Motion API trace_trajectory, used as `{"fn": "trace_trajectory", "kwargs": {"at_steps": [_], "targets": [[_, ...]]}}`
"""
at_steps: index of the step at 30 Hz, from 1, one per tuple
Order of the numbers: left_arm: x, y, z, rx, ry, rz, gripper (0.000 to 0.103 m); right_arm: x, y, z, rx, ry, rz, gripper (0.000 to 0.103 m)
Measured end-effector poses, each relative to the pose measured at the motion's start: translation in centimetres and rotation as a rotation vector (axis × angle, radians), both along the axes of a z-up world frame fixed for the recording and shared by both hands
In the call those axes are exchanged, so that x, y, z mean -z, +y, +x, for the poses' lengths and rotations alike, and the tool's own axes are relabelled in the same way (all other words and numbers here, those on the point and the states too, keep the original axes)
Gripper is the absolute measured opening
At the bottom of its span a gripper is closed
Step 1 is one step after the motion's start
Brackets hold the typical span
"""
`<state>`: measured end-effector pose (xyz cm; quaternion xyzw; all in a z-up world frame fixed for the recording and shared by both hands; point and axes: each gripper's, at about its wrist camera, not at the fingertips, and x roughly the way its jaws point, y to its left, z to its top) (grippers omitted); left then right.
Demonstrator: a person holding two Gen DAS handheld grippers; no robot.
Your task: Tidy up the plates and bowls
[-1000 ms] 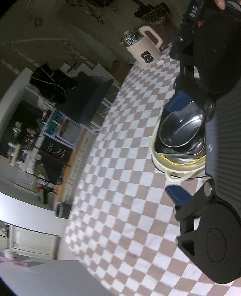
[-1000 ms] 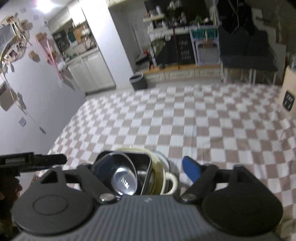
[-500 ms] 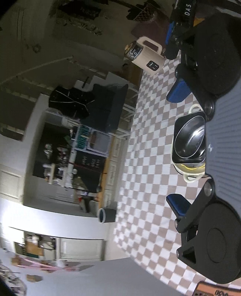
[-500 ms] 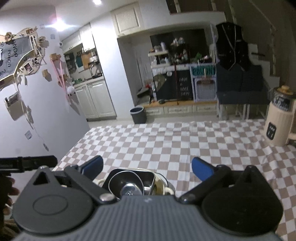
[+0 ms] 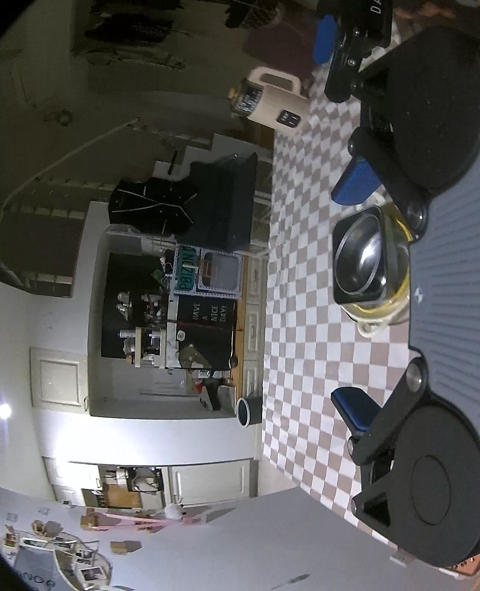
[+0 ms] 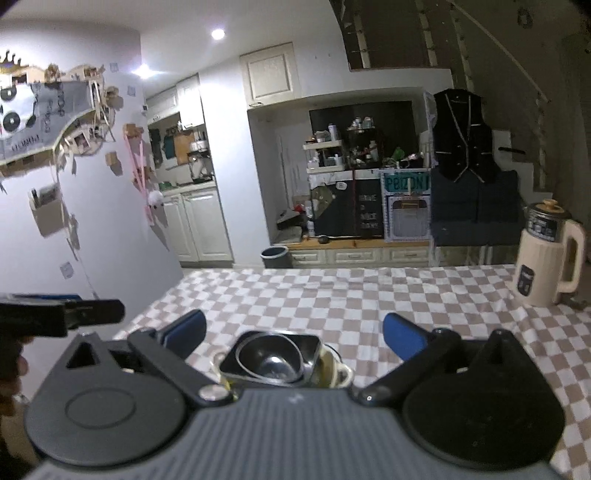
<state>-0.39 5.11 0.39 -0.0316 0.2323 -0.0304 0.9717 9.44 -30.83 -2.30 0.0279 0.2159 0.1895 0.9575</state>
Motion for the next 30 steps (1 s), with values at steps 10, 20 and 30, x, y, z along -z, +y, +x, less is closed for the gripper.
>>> {"fn": "trace_trajectory", "kwargs": {"at_steps": [10, 20, 30], "targets": [[3.3, -0.2, -1.4, 0.003, 0.056, 0.075, 0.103, 2.3, 1.2, -1.8, 0.027, 0.021, -0.1, 0.103], [5.0, 0.0, -1.9, -0.011, 0.088, 0.111, 0.103, 3.7, 1.3, -2.3, 0.046, 0.027, -0.157, 0.103], [5.7, 0.1, -2.2, -0.002, 0.09, 0.097, 0.103, 4.0, 0.6, -2.7, 0.055, 0.033, -0.163, 0.103]]}}
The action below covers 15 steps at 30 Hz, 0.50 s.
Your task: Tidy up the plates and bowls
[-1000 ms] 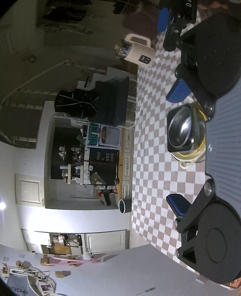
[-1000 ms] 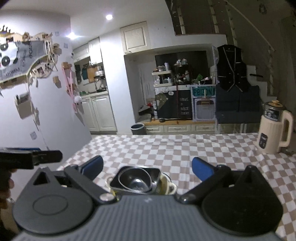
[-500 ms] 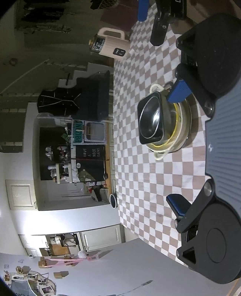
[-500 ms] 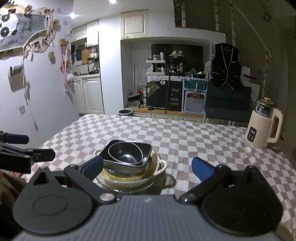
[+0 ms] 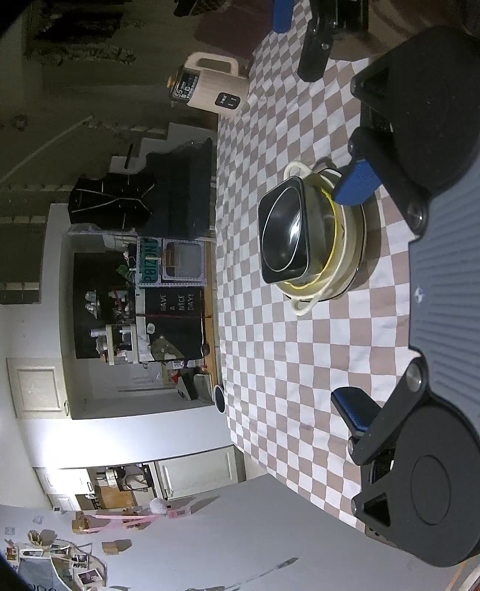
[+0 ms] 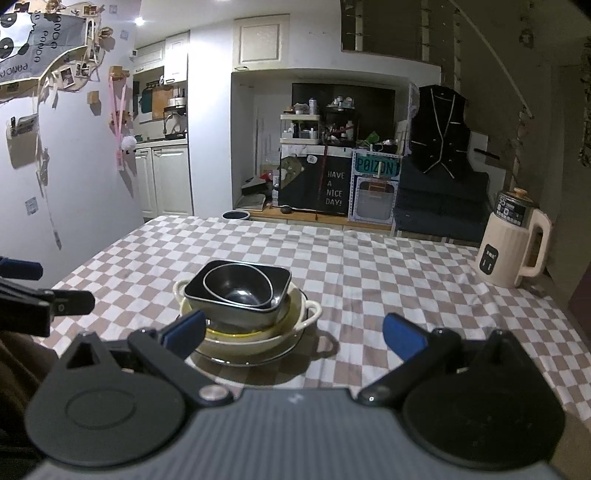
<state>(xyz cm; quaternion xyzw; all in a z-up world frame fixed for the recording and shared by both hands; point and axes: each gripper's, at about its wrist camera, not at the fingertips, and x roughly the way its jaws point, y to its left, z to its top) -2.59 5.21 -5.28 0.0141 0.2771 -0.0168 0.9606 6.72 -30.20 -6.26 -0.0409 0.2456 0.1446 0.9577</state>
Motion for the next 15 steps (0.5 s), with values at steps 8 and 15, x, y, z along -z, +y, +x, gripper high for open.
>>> {"fn": "trace_trajectory", "kwargs": {"at_steps": [8, 15], "targets": [[-0.05, 0.01, -0.17, 0.012, -0.01, -0.018, 0.103, 0.21, 0.16, 0.13, -0.011, 0.004, 0.01, 0.103], [0.03, -0.22, 0.02, 0.013, -0.006, -0.006, 0.103, 0.3, 0.33, 0.19, -0.016, -0.001, 0.007, 0.102]]}}
